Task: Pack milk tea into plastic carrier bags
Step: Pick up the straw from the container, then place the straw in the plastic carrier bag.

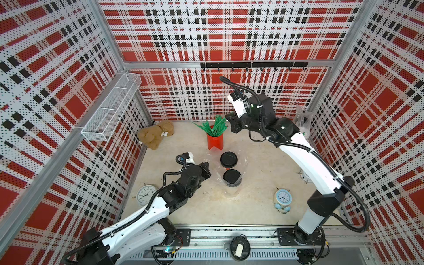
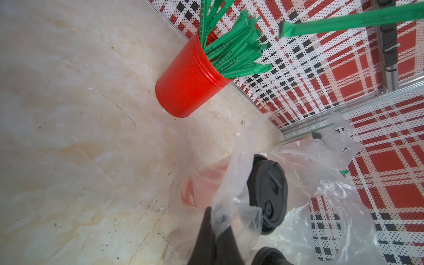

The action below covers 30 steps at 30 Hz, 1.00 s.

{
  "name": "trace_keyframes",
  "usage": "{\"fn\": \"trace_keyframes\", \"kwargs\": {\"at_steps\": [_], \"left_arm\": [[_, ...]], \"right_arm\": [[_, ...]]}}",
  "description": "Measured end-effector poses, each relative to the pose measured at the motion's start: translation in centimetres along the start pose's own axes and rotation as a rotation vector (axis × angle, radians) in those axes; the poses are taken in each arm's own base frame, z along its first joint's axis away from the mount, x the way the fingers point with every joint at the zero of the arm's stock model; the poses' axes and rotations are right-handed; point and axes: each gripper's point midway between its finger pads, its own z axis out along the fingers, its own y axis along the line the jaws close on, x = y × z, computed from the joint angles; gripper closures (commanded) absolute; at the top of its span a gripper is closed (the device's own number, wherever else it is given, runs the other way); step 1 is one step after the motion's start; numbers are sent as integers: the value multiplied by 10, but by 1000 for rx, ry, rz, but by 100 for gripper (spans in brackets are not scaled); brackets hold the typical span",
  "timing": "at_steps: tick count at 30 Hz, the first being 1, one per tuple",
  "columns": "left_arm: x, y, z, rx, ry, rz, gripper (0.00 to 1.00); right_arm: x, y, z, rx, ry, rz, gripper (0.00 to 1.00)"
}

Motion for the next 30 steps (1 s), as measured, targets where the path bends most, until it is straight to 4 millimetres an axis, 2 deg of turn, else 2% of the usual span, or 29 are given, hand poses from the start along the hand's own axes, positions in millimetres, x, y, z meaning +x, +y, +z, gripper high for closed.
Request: {"fn": "trace_keyframes", "kwargs": {"at_steps": [5, 7, 10, 14, 19, 30], "left_arm": [[-5, -18, 2, 34, -5, 24, 100], [-6, -26, 3, 49, -3, 38, 100], [-8, -38, 5, 74, 3, 56, 100], [-7, -54, 8, 105, 11, 78, 100], [-2, -60, 13, 115, 27, 93, 100], [0, -61, 12, 123, 33, 104, 100]], "right_arm": [[0, 18, -55, -37, -12, -48, 100], [8, 20, -68, -52, 4, -50, 100], [24, 25, -78, -82, 47, -48, 100], [48, 34, -75, -129, 124, -41, 100], [82, 41, -66, -173, 226, -25, 100], [105, 38, -40, -158, 265, -8, 100]]}}
